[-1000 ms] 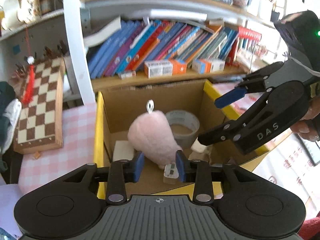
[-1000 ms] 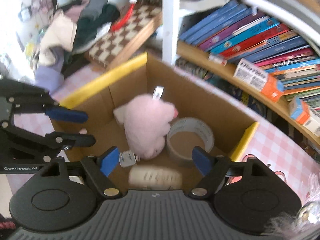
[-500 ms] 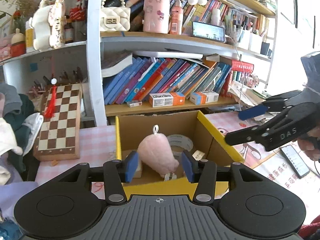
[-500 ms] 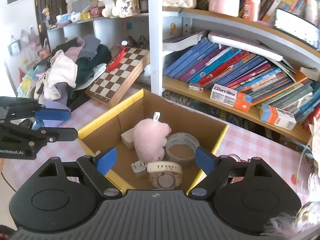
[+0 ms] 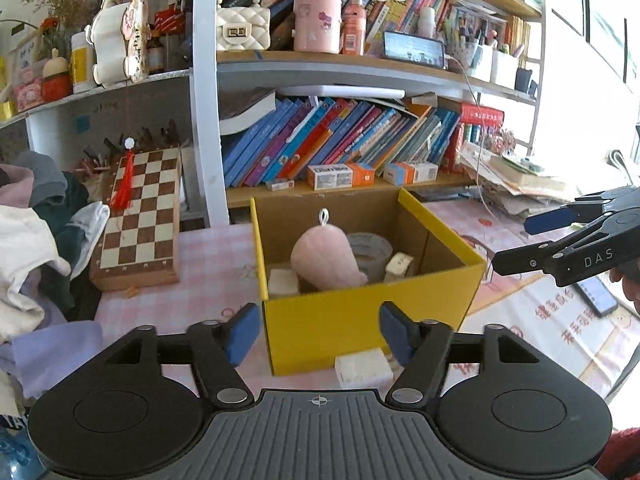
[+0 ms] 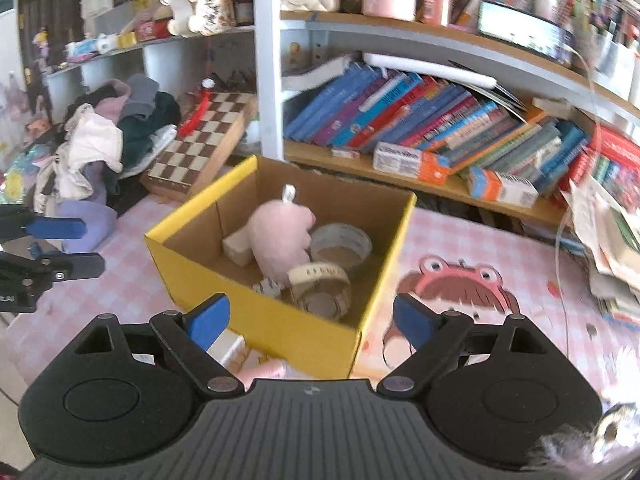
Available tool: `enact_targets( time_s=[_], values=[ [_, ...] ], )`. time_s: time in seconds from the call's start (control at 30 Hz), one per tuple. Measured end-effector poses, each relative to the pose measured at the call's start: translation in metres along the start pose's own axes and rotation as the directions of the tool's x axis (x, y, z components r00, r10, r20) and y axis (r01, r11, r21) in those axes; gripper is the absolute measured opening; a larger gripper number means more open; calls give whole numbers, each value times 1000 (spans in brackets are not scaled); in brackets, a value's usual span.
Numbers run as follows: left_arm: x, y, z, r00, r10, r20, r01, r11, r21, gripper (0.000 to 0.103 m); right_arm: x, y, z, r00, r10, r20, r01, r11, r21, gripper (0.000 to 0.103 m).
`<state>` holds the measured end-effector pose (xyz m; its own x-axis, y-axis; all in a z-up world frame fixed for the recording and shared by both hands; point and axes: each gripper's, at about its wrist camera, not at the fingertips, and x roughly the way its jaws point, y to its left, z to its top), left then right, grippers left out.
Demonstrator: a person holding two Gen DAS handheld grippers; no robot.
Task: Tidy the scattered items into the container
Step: 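Withdraw both tools from the box toward the white brick and pink clip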
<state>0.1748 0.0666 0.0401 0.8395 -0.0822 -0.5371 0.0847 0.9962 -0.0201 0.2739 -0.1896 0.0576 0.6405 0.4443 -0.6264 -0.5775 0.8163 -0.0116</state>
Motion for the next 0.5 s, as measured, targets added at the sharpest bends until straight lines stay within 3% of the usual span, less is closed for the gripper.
enact_targets(
  time_s=[0.3, 0.5],
  values=[
    [-2, -7, -27, 999, 17, -39, -17, 1000, 16, 81, -2, 24, -42, 998, -67, -18, 67, 998, -10, 90],
    [7, -13, -42, 997, 10, -82, -8, 1000, 17, 81, 8, 43, -63, 997, -43, -62, 42, 999, -15, 90]
  ],
)
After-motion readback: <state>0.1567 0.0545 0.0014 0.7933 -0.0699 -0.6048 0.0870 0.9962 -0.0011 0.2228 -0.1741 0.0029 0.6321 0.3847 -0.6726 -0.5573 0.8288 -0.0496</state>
